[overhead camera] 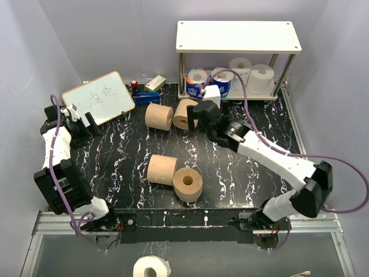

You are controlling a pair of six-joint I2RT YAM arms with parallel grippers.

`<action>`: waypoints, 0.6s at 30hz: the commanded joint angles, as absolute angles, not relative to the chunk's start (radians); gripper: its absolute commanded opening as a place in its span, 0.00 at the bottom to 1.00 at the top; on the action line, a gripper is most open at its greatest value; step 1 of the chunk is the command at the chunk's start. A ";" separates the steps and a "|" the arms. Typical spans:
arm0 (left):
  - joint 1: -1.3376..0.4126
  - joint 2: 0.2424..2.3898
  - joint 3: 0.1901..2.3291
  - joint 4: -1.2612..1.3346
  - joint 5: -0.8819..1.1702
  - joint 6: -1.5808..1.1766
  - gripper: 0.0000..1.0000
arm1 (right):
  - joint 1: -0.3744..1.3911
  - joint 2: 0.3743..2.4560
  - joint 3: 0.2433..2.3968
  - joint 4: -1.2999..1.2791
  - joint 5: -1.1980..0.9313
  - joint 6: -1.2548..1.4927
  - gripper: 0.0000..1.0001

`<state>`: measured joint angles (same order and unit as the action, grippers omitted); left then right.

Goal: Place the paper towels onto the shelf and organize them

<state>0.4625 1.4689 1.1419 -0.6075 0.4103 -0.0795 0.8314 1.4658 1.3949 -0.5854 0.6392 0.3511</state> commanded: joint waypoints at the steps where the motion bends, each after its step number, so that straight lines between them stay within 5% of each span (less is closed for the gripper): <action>1: 0.469 1.380 1.115 -0.651 0.185 -0.012 0.98 | 0.845 1.352 1.308 -0.801 0.394 0.544 0.98; 8: 0.469 1.338 1.070 -0.751 0.188 0.002 0.98 | 0.882 1.223 1.226 -0.977 0.332 0.586 0.98; 18: 0.469 1.333 1.115 -0.805 -0.030 0.001 0.98 | 0.910 1.112 1.123 -0.889 0.174 0.677 0.98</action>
